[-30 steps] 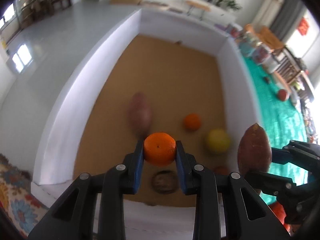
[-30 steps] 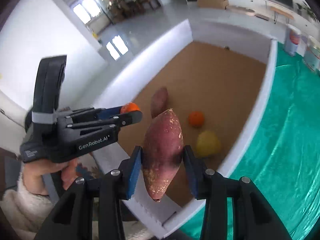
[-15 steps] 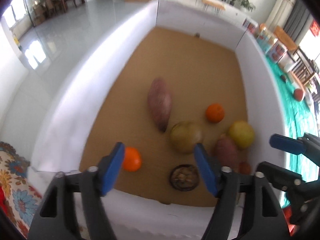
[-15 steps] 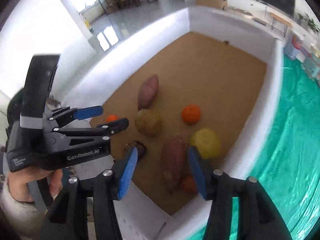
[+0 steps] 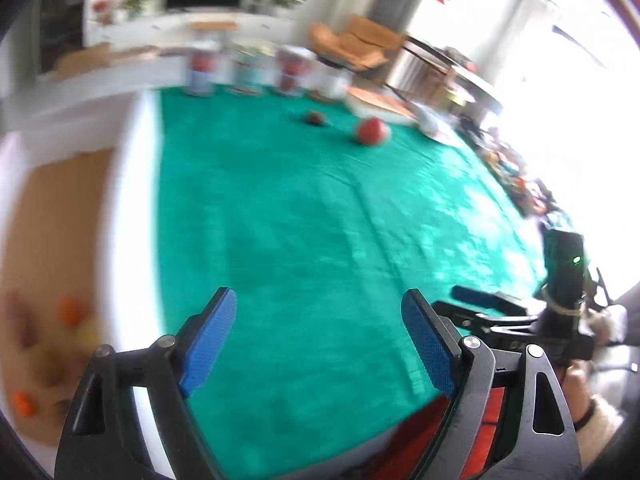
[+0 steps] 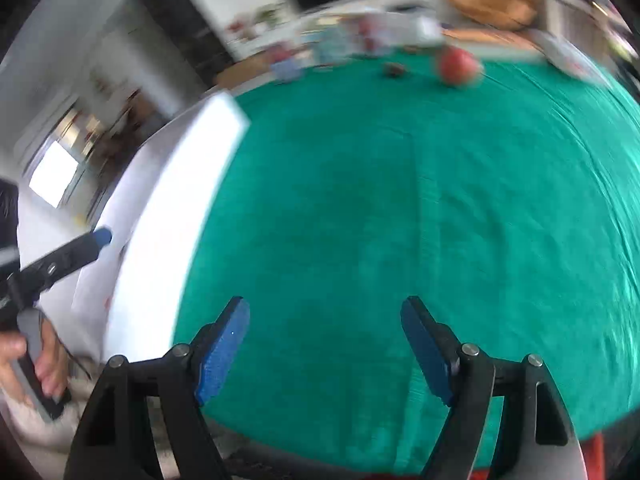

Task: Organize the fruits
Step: 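Move both tools back over the green tablecloth, then grasp the dark round fruit with the left gripper while the right gripper grasps the red apple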

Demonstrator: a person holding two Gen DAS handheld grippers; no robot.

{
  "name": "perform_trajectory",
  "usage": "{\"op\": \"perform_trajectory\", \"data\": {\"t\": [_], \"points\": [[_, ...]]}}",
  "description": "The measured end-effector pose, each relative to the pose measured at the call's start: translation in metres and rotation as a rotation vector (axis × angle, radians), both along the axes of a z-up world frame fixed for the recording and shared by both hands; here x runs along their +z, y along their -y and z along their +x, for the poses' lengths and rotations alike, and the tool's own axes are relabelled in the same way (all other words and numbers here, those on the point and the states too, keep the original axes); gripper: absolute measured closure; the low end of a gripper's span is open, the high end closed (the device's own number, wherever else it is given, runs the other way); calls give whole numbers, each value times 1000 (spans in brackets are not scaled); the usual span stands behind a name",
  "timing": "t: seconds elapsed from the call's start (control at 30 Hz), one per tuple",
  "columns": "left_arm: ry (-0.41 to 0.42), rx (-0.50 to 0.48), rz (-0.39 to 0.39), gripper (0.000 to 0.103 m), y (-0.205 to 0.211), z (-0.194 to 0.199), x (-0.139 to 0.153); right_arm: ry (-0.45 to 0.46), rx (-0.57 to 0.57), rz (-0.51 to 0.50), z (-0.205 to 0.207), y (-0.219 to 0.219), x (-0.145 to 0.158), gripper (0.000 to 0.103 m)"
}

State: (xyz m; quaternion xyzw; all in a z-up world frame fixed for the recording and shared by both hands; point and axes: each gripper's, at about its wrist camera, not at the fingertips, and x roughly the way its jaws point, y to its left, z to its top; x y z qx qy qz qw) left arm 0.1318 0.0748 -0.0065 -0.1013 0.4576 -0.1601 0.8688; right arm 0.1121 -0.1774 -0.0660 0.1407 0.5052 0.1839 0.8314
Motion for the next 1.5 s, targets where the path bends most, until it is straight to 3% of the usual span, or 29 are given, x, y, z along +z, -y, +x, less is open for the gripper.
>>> {"op": "perform_trajectory", "data": {"t": [0.1, 0.27, 0.33, 0.43, 0.57, 0.73, 0.93, 1.1, 1.17, 1.23, 1.4, 1.5], "points": [[-34, -27, -25, 17, 48, 50, -24, -3, -122, 46, -6, 52, -12, 25], [-76, -48, 55, 17, 89, 112, -42, -1, -93, -3, 27, 67, -7, 25], [-119, -45, 98, 17, 97, 146, -39, -5, -64, -18, 65, 64, -2, 25], [-191, -33, 86, 17, 103, 206, -40, -33, -67, 5, 128, 71, -1, 25], [-243, 5, 95, 17, 98, 284, -32, -101, -147, 97, 216, 100, 1, 25], [-313, 7, 148, 18, 110, 355, -40, -200, -223, 232, 290, 122, -7, 25], [-343, 104, 115, 18, 101, 396, -60, -220, -219, 191, 343, 114, -17, 25], [-325, 114, 168, 19, 110, 416, -80, -196, -198, 148, 357, 103, -20, 25], [-317, 111, 184, 25, 115, 422, -87, -188, -192, 147, 355, 104, -21, 25], [-323, 100, 189, 40, 119, 427, -96, -184, -183, 121, 354, 105, -24, 25], [-301, 85, 223, 55, 125, 432, -107, -189, -179, 104, 362, 107, -27, 25], [-278, 88, 202, 56, 123, 431, -110, -189, -176, 132, 374, 100, -24, 25]]}}
